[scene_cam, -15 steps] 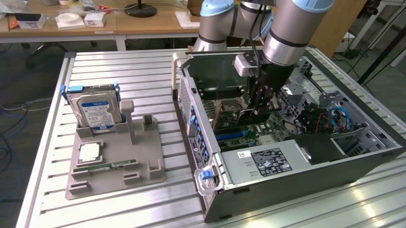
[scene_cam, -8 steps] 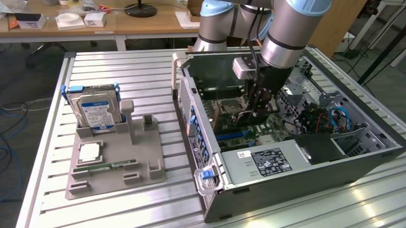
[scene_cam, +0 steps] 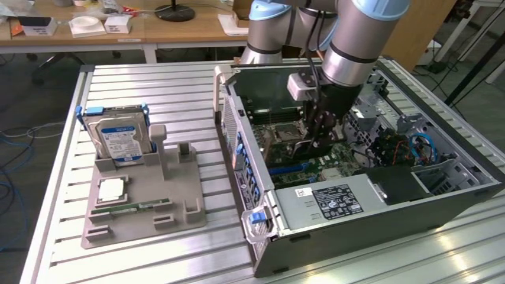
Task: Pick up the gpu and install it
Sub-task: 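Insert the gpu into the slot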
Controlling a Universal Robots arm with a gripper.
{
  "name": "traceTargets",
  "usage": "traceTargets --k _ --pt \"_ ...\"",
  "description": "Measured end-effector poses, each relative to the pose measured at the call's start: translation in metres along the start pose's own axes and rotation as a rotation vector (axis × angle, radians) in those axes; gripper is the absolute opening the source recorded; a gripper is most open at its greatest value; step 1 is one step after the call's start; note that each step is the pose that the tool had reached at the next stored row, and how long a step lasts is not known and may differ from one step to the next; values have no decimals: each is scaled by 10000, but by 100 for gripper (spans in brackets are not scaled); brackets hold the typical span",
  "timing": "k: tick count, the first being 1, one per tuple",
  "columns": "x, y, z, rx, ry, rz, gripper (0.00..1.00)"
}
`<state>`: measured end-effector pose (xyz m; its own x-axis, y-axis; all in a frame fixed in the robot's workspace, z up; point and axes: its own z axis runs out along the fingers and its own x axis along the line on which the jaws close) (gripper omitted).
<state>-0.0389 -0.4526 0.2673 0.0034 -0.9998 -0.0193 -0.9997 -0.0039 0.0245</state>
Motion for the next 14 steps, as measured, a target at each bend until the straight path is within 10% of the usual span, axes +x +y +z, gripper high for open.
traceTargets --k 9,14 --pt "20 90 18 0 79 -18 26" --pt "35 136 28 -2 251 -32 26"
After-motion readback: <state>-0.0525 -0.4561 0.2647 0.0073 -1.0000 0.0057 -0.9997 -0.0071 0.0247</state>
